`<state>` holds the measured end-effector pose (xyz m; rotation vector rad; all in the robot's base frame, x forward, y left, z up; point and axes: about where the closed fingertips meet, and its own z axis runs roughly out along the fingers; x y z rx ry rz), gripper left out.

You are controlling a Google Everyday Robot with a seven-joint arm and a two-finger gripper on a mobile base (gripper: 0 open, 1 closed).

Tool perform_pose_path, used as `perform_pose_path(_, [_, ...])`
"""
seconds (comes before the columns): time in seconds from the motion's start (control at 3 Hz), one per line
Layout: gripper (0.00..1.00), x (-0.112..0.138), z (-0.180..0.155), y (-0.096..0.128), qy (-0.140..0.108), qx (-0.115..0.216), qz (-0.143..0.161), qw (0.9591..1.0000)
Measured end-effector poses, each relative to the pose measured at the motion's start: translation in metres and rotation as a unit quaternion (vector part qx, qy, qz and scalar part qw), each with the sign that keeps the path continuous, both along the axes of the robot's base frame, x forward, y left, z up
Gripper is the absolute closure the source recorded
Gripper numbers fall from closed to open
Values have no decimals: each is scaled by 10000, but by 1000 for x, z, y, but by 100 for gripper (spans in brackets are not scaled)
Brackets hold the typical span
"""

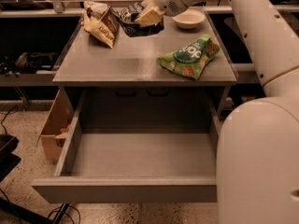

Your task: Place blue chip bag into top drawer

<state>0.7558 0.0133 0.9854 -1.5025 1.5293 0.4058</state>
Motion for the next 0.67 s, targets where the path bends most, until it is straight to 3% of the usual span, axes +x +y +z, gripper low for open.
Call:
perform_pose_path(0.33, [100, -43, 22, 10, -204, -316, 557, 9977])
perform_pose_path(0.67, [100, -69, 31, 7, -539, -537, 1185, 9900])
